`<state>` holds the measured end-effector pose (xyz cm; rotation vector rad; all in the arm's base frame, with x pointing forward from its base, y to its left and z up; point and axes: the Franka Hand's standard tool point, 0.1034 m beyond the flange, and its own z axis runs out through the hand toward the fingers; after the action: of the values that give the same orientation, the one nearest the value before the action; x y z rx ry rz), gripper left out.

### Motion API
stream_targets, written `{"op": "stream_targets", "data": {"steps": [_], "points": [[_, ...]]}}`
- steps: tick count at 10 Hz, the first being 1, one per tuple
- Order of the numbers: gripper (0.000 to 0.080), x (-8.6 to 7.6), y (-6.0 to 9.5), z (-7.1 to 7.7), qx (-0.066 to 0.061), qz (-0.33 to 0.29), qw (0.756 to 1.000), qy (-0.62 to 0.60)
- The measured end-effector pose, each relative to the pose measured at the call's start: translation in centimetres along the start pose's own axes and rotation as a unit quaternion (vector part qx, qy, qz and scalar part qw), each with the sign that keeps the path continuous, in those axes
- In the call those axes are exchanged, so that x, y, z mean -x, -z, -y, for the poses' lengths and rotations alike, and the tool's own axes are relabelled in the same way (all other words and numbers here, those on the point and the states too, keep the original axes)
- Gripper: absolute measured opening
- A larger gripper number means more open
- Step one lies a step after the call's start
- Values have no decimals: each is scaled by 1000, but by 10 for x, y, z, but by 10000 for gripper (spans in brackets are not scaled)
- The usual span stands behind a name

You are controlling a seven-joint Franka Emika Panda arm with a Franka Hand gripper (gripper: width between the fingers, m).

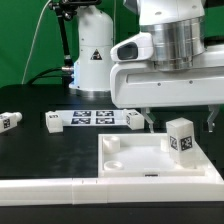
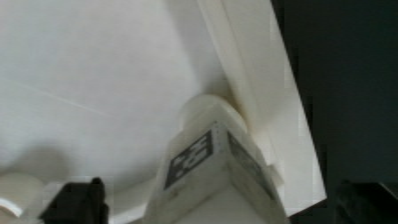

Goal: Assemble one leg

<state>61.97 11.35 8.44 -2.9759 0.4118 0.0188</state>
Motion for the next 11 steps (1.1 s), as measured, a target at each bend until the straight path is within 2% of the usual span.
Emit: {"op": "stream_targets", "data": {"steps": [1, 2, 4, 5, 6, 7, 11], "points": [[649, 0, 0, 3, 9, -3, 999, 49], [649, 0, 1, 2, 10, -4, 994, 113], [649, 0, 0, 1, 10, -3, 988, 156], [526, 0, 0, 1, 10, -3, 988, 154], [526, 0, 0, 1, 10, -3, 988, 154], [299, 0, 0, 1, 10, -3, 988, 154], [291, 0, 0, 1, 10, -3, 990, 140]]}}
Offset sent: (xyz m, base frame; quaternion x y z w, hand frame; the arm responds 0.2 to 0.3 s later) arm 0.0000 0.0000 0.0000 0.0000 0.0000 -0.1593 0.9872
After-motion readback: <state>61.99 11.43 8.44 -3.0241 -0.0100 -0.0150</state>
